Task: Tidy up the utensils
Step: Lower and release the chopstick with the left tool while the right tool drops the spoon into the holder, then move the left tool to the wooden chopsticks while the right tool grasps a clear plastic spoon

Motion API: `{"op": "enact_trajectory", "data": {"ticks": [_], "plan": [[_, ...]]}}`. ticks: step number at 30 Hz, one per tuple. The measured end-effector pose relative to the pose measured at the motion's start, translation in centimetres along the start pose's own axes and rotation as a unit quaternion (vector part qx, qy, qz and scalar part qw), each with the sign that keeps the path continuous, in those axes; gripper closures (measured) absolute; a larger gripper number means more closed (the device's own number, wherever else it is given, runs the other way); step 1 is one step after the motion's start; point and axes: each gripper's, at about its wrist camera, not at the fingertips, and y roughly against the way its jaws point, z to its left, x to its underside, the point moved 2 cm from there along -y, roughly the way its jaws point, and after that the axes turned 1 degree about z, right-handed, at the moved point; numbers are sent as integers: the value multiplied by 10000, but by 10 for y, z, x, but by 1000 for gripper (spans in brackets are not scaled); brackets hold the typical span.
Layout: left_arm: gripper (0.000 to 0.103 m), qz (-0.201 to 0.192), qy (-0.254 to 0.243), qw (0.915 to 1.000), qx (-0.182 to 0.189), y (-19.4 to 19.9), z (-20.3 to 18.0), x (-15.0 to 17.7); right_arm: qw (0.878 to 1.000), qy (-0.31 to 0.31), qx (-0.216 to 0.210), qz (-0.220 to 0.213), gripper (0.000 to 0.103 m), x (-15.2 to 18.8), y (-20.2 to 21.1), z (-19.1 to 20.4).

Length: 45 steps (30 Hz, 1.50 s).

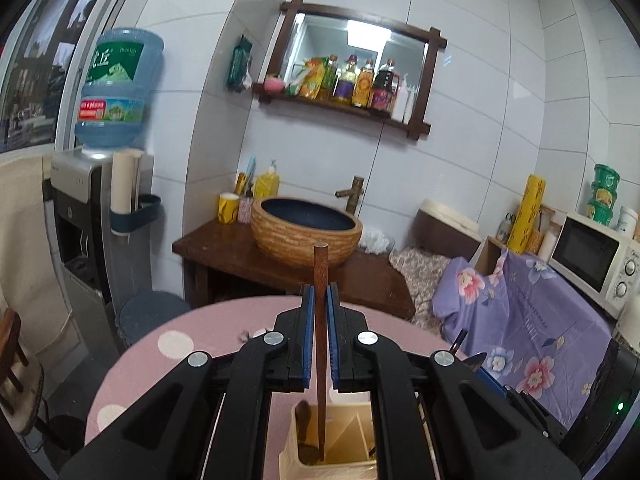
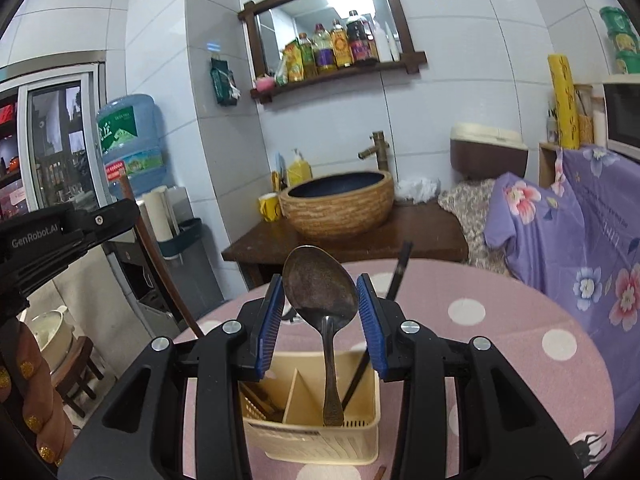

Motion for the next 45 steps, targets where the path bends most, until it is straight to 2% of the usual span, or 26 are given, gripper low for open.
{"op": "enact_trajectory", "data": {"ticks": [11, 13, 14, 22, 23, 25, 26, 28, 29, 30, 32, 34, 36, 39, 45], "plan": [[96, 461, -111, 9989, 69, -15, 2, 45, 9994, 117, 146, 279, 65, 45, -12, -4], [96, 526, -115, 9985, 65, -17, 3, 50, 9993, 84, 163, 332, 65, 50, -14, -7], [100, 537, -150, 9984, 53, -18, 3, 52, 9992, 84, 175, 358, 65, 51, -15, -7], [101, 701, -194, 9974, 6, -22, 8, 62, 9990, 191, 205, 358, 64, 60, -13, -10], [101, 693, -208, 9974, 13, -20, 8, 61, 9990, 208, 171, 349, 63, 62, -11, -9], [101, 649, -164, 9977, 60, -13, 10, 62, 9993, 228, 144, 277, 49, 63, -6, -8], [100, 651, -145, 9977, 97, -10, 10, 63, 9994, 255, 132, 206, 46, 63, -1, -7], [94, 669, -145, 9975, 147, -3, 11, 66, 9991, 361, 132, 148, 45, 65, 8, -5], [84, 681, -140, 9975, 123, 1, 12, 68, 9989, 407, 143, 156, 45, 66, 11, -4], [69, 695, -110, 9975, 102, 6, 15, 71, 9986, 462, 171, 170, 45, 68, 16, -3], [53, 764, 11, 9970, 94, 15, 22, 80, 9981, 555, 214, 188, 45, 73, 27, -2], [49, 912, 89, 9957, 103, 22, 29, 91, 9971, 659, 182, 327, 45, 81, 38, 0], [38, 1143, 89, 9934, 88, 26, 36, 106, 9958, 713, 106, 565, 45, 93, 47, 0], [33, 1488, 27, 9889, 52, 33, 45, 137, 9915, 776, 58, 1045, 45, 117, 57, 2], [32, 2067, -351, 9776, -190, 39, 53, 194, 9763, 1116, -277, 1835, 45, 174, 68, 15]]}}
